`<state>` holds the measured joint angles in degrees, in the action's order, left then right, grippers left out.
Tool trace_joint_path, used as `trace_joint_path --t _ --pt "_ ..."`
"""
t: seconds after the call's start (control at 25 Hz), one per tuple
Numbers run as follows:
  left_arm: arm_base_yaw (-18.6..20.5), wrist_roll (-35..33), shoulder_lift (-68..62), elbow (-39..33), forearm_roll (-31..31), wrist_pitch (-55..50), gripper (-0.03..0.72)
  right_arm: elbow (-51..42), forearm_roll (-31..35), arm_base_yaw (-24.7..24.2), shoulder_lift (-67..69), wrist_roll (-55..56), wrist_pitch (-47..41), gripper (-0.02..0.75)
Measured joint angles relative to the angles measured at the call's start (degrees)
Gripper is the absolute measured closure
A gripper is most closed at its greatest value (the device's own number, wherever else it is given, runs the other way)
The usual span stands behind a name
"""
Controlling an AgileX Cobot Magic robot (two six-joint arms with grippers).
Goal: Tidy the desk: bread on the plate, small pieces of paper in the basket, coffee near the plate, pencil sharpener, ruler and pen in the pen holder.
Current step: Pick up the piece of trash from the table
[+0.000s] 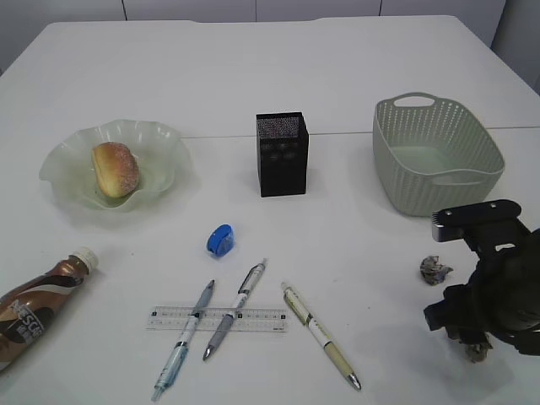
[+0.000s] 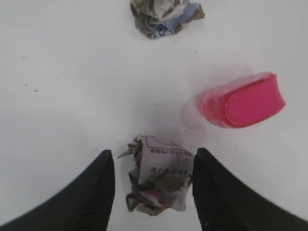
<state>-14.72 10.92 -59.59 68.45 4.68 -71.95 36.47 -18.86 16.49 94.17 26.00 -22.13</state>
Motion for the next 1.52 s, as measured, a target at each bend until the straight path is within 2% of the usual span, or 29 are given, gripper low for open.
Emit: trace_joint_path --t 1.12,1.24,1.52 --pt "0.0 0.0 0.0 0.0 0.0 0.0 0.19 0.45 -0.28 0.0 2.71 0.0 1.06 0.33" --pt "0.0 0.0 0.0 0.0 0.0 0.0 0.19 0.45 -0.68 0.0 2.71 0.0 1.06 0.384" --pt "0.0 0.0 0.0 0.0 0.0 0.0 0.19 0.8 -1.11 0.0 5.05 0.0 -0.25 0.617"
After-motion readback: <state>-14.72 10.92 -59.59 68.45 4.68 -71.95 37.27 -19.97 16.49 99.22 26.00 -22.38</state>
